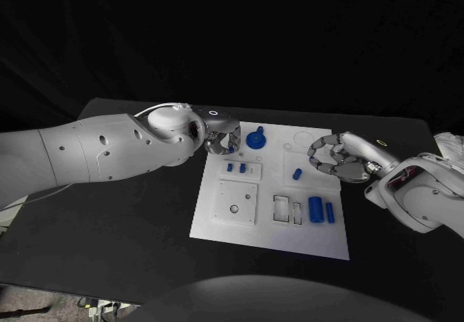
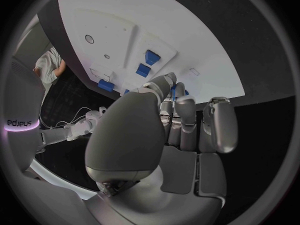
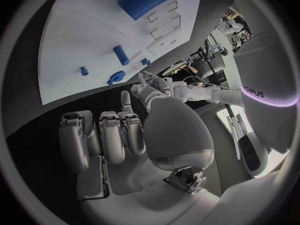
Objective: Assemble the parts on the task board
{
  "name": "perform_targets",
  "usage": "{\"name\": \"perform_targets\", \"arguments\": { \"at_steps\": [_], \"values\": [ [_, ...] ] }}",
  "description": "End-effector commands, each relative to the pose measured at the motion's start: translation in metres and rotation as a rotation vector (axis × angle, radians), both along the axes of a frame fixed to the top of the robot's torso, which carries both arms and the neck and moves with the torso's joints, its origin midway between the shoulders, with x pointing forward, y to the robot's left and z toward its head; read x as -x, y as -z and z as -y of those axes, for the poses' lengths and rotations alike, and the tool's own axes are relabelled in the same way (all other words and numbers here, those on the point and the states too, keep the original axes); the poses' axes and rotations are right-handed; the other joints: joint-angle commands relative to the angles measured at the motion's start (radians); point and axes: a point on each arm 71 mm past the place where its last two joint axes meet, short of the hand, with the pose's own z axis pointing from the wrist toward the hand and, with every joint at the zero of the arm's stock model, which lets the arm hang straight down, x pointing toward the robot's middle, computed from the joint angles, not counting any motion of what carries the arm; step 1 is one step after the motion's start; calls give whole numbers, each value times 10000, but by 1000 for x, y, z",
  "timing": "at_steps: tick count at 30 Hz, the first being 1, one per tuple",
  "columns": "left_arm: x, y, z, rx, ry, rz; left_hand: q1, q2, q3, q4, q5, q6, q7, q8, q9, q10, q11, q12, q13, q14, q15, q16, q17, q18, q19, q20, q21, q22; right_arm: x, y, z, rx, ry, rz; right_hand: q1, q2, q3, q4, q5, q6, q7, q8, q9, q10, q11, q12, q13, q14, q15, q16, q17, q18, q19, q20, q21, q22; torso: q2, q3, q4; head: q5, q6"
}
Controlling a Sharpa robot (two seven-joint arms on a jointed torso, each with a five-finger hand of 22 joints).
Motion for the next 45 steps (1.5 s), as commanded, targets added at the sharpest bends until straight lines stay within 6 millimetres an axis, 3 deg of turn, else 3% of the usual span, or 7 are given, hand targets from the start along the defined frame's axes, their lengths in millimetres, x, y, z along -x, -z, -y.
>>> {"name": "perform_targets", "arguments": {
  "at_steps": [1, 28, 45],
  "values": [
    [-1, 2, 1, 51, -104, -28, 3, -3, 58, -15, -23, -87, 11, -65, -12, 51, 4, -44, -16, -63, -8, -18, 3, 12, 2, -45, -16, 1885, 0, 2, -1, 114, -70, -185, 125, 1, 42, -41, 34, 54, -25, 42, -13, 1059, -46, 2, 2629, 1042, -97, 35, 2634, 5, 654, -69, -45, 2438, -8, 5, -12, -27, 0],
    [-4, 11, 12, 509, -30, 304, 28, 5, 87, -32, 8, -87, 54, -91, -31, 73, 44, -106, -53, -53, 22, 5, 18, 3, 10, -21, 0, 1892, -1, 4, 0, 158, -15, -224, 130, 0, 45, -45, 34, 55, -23, 41, -16, 1059, -46, 2, 2629, 1042, -98, 35, 2634, 6, 649, -71, -50, 2436, -14, 13, 10, -95, 0],
    [-3, 12, 19, 383, 67, 145, 17, 8, 86, -24, 4, -80, 66, -93, -34, 89, 55, -118, -62, -27, 24, 46, 89, -6, 26, -11, 37, 1904, -1, 6, -1, 123, -33, -204, 141, 3, 51, -52, 34, 61, -24, 41, -18, 1059, -46, 2, 2629, 1042, -99, 35, 2634, 7, 645, -73, -54, 2434, -17, 12, -2, -54, 0]
  ]
}}
